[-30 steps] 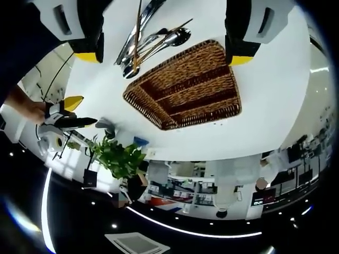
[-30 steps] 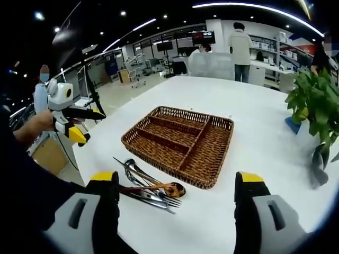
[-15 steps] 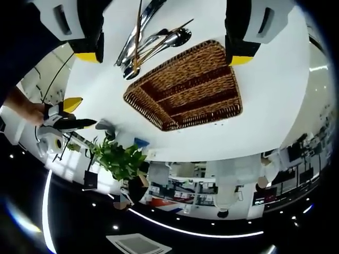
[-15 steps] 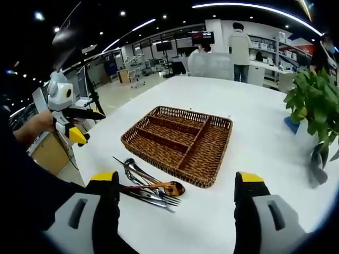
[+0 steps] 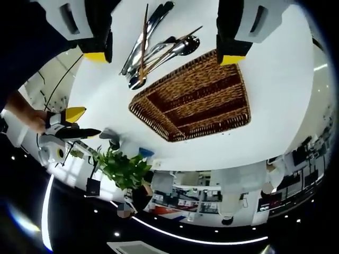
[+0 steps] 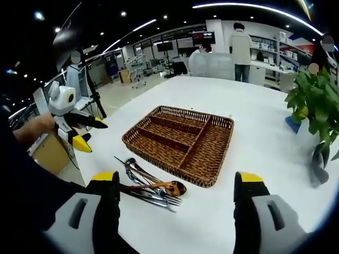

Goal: Arrange the knives, forks, and spoons in their matching storage slots by inserting each utensil handle-first until every utensil is classified and aligned in the correct compartment

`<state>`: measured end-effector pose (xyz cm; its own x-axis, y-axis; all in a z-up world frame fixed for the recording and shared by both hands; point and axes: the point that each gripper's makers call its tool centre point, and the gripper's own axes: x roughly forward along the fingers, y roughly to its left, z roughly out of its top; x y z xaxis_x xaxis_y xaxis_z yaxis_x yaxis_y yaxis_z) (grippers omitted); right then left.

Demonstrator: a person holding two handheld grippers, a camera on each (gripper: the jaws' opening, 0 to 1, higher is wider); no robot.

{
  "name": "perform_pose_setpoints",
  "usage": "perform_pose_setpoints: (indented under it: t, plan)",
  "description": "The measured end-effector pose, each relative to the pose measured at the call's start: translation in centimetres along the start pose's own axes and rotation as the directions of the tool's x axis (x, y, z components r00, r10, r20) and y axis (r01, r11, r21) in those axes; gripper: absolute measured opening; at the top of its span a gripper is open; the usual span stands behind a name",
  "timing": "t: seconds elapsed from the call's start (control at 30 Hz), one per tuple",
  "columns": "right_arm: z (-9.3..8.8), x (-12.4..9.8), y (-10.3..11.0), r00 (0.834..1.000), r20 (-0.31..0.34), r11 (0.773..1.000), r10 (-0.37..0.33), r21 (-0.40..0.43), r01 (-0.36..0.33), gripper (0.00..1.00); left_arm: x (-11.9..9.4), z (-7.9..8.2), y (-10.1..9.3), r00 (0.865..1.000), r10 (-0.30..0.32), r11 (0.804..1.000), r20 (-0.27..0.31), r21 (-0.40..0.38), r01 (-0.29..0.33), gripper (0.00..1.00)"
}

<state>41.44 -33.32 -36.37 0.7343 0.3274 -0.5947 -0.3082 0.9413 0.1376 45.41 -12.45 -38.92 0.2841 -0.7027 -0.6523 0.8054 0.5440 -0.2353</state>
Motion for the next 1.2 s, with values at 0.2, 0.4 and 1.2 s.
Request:
perform_pose_setpoints:
  t: [0.2,0.4,1.2]
  plan:
    - [-0.5,0.0,0.1,1.0,-0.006,1.0,0.001,0.005,-0.001,0.91,1.7,-2.3,-2.5,0.98,-0.109,0.992,-0.168,0.038,0.117,0.68]
    - [-0.8,0.1,0.4,1.0,-0.009,1.0,0.005,0.003,-0.005,0.9,3.8,-3.9,-4.3,0.939,-0.181,0.976,-0.293,0.065,0.209,0.58]
    - [-3.4,-0.5,1.3,0.999,-0.02,0.999,-0.026,0.031,0.026,0.87,12.6,-6.6,-5.9,0.838,-0.29,0.947,-0.462,-0.011,0.321,0.29]
